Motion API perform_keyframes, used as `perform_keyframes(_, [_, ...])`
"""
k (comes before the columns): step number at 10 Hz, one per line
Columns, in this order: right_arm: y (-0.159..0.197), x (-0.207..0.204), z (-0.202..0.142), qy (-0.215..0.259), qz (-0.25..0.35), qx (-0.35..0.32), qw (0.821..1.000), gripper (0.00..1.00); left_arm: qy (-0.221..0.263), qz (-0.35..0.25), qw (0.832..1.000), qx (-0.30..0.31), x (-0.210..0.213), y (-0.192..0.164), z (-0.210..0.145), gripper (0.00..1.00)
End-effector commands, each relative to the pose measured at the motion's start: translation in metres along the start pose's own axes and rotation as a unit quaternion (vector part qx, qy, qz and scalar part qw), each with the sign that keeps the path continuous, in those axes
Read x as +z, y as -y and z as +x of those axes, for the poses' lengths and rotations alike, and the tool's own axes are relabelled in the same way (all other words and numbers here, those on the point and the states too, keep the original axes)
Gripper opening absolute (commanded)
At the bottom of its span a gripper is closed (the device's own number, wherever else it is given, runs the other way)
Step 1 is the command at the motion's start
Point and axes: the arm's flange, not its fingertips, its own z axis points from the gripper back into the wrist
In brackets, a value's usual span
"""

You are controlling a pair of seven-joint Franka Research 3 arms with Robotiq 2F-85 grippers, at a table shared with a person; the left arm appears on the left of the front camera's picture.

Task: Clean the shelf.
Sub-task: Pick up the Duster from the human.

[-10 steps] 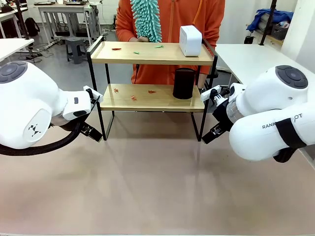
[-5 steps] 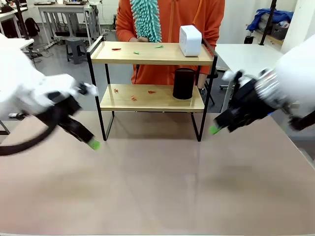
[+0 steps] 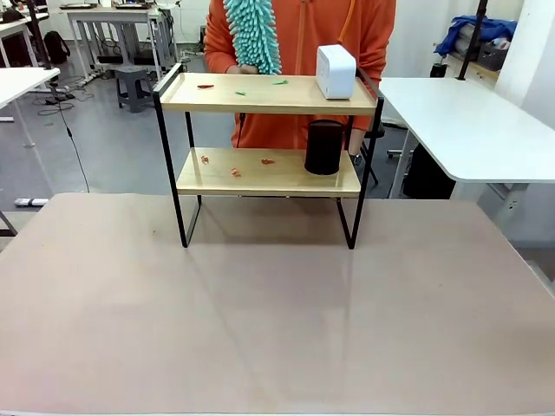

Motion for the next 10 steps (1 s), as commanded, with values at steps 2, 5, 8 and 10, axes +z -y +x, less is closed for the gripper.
perform_keyframes(2, [0.094,-0.025,0.005,0.086,0.029,-0.129,0.987,1.00,0.237,-0.144,0.955,0.109,-0.052,-0.065,-0.026,1.00])
perform_keyframes(5, [0.048,0.020,0.002,0.043,0.015,-0.076,0.996,1.00,0.072,-0.025,0.996,0.048,0.020,-0.033,-0.007,1.00])
perform_keyframes(8, [0.048,0.020,0.002,0.043,0.015,-0.076,0.996,1.00,0.072,-0.025,0.996,0.048,0.020,-0.033,-0.007,1.00])
perform_keyframes(10, [0.048,0.020,0.002,0.043,0.015,-0.076,0.996,1.00,0.072,-0.025,0.996,0.048,0.020,-0.033,-0.007,1.00])
